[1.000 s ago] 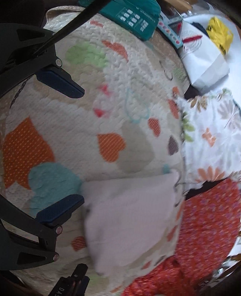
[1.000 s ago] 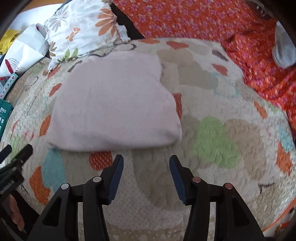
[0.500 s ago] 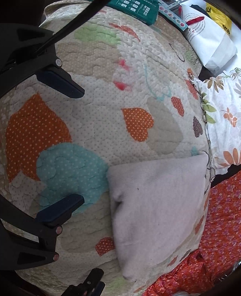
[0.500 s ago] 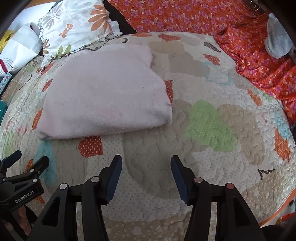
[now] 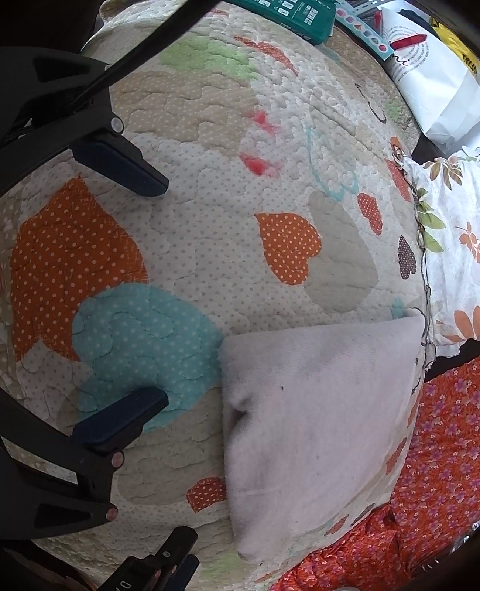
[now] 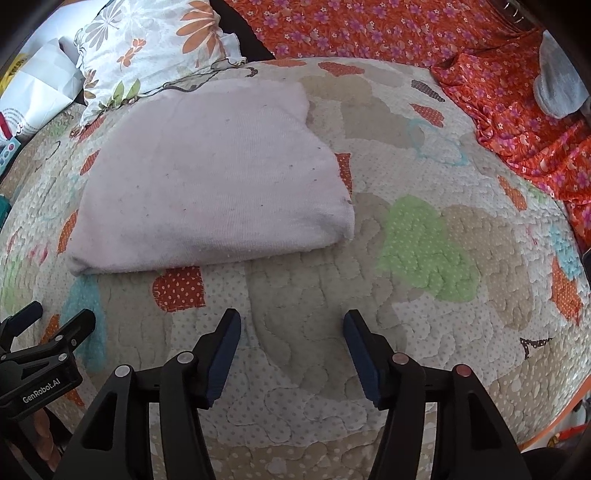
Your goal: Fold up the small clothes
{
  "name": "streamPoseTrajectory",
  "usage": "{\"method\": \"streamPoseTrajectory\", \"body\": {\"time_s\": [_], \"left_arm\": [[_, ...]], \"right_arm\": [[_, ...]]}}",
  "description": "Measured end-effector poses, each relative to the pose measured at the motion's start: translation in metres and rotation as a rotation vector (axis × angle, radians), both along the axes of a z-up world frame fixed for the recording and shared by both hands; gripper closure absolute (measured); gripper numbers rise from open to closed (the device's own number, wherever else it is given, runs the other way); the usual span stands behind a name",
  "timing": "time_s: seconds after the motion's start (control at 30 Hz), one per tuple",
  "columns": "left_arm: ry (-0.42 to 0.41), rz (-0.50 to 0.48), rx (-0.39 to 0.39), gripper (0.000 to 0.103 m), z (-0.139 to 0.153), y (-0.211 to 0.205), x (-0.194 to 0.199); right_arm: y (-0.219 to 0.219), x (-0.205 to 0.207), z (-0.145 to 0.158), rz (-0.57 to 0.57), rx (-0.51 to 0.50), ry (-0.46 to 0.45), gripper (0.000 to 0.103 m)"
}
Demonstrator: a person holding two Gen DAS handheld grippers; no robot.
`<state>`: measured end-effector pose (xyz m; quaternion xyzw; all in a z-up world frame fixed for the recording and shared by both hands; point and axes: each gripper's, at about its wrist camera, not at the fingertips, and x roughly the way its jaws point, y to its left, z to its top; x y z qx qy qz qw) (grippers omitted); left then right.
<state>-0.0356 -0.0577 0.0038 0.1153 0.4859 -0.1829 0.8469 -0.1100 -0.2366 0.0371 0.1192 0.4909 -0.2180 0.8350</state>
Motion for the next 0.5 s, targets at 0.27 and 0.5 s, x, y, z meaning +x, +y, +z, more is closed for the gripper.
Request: {"method": "streamPoseTrajectory", "body": {"time_s": [0.27,0.5], "left_arm": [[0.017,0.008,-0.017,0.0,-0.0033,0.0034,0.0025],[0.022,0.011,-0.025,0.0,-0.0041,0.0042,0.0028]], "right_arm": [[0.0015,-0.0004,-0.0007,0.002,-0.001,0.003,0.038],[0.0028,0.0,-0.0013,0.008,-0.01,0.007,0.038]]}}
